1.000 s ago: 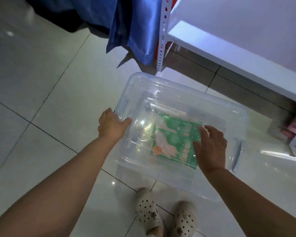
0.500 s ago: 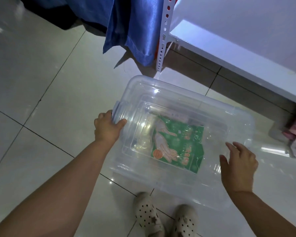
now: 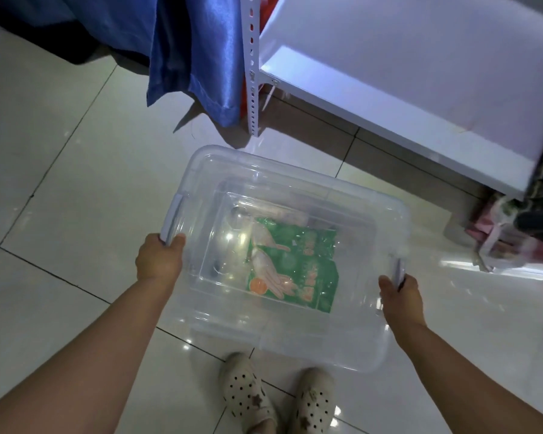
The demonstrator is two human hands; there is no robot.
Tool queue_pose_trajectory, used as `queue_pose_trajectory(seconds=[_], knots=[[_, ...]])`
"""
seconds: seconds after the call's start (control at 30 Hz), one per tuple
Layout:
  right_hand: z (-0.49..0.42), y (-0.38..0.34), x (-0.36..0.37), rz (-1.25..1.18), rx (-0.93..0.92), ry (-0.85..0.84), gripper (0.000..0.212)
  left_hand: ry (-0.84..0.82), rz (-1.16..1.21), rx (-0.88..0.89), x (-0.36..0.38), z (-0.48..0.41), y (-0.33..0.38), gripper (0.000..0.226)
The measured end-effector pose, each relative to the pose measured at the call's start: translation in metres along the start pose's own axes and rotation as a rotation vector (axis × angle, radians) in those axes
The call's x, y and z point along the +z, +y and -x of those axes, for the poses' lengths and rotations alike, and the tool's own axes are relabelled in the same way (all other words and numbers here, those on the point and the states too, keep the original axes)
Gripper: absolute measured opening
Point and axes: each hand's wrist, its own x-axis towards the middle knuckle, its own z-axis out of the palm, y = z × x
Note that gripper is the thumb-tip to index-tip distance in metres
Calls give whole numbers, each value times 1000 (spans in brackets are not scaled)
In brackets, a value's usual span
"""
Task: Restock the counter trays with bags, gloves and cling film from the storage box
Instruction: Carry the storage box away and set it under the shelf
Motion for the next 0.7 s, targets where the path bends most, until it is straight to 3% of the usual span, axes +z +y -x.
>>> queue_pose_trajectory(seconds=[0.13, 0.43, 0.7], knots=[[16, -9, -47, -53, -32, -79, 18, 17, -78, 17, -25, 30, 16, 37], [95, -55, -187, -166, 18, -287, 28, 22, -65, 119, -114, 121, 121, 32], [137, -66, -255, -611, 135, -344, 26, -37, -177, 399, -153, 159, 242, 30]])
